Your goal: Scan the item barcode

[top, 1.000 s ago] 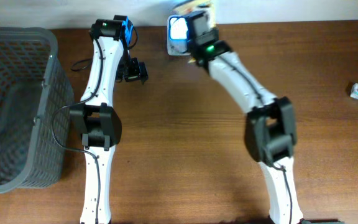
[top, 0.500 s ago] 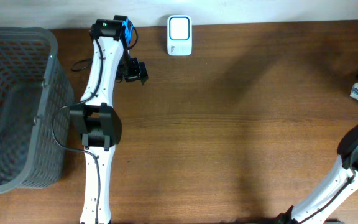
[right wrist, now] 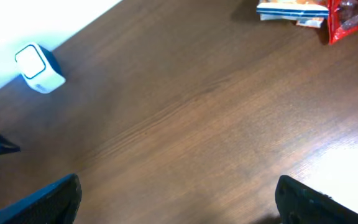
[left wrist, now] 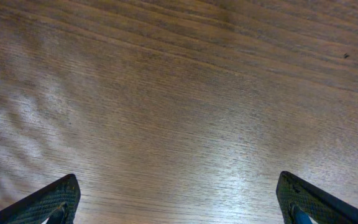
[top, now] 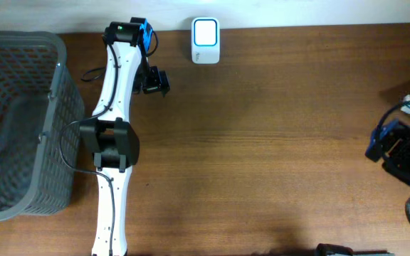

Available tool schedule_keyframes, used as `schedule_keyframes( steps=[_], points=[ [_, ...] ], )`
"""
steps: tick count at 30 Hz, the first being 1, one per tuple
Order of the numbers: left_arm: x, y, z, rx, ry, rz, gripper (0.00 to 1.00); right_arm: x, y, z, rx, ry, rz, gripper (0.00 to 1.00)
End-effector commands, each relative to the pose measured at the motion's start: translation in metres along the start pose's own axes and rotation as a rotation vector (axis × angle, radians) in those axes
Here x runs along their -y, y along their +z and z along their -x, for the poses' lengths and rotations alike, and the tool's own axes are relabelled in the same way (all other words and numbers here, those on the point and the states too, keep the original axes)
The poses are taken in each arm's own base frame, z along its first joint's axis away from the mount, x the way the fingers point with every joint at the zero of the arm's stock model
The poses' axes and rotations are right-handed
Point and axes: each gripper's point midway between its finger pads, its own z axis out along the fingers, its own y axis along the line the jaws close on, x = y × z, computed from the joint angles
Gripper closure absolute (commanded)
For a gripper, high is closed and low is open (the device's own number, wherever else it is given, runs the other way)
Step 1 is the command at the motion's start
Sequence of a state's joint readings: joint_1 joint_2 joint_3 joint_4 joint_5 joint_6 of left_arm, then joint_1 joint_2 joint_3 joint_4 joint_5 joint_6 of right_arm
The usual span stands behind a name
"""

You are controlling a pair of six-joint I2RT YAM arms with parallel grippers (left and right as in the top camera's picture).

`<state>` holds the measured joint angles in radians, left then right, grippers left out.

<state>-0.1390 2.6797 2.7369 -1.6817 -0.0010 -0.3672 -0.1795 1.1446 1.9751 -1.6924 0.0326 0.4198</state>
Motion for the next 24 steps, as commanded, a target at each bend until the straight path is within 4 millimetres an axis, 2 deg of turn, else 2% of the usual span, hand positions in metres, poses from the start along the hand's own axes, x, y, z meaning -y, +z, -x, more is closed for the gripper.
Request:
schedule_keyframes(
  steps=[1,5,7,8,10,11,14,16,18,19,22,24],
  points=[
    [-0.001,-0.017,0.001,0.036,-0.014,-0.007,0.01,-0.004,0.004,-0.003,-0.029,-0.001,0.010,0.02],
    [-0.001,-0.017,0.001,0.036,-0.014,-0.007,0.01,-0.006,0.013,-0.002,-0.058,-0.014,0.009,0.02],
    [-0.001,-0.017,0.001,0.036,-0.014,-0.007,0.01,-0.010,0.018,-0.009,-0.094,-0.067,0.031,0.01],
    [-0.001,-0.017,0.001,0.036,-0.014,-0.007,0.01,-0.008,0.028,-0.017,-0.136,-0.084,0.019,0.02],
    [-0.001,-0.017,0.001,0.036,-0.014,-0.007,0.01,-0.003,0.042,-0.025,-0.106,-0.139,0.028,0.01],
    [-0.001,-0.017,0.001,0.036,-0.014,-0.007,0.01,-0.004,0.050,-0.032,-0.059,-0.164,0.057,0.02],
    [-0.001,-0.017,0.001,0.036,-0.014,-0.007,0.01,-0.026,0.079,-0.062,0.181,-0.358,0.246,0.02],
    [-0.001,-0.017,0.001,0.036,-0.014,-0.007,0.01,-0.028,0.101,-0.086,0.302,-0.412,0.329,0.02],
    [-0.001,-0.017,0.001,0.036,-0.014,-0.007,0.01,-0.022,0.143,-0.109,0.407,-0.385,0.370,0.02],
    [-0.001,-0.017,0.001,0.036,-0.014,-0.007,0.01,-0.023,0.155,-0.111,0.475,-0.344,0.407,0.02],
    [-0.001,-0.017,0.001,0.036,-0.014,-0.007,0.01,-0.026,0.175,-0.116,0.604,-0.321,0.469,0.02],
    [-0.001,-0.017,0.001,0.036,-0.014,-0.007,0.01,-0.026,0.177,-0.116,0.685,-0.310,0.500,0.02]
  ],
)
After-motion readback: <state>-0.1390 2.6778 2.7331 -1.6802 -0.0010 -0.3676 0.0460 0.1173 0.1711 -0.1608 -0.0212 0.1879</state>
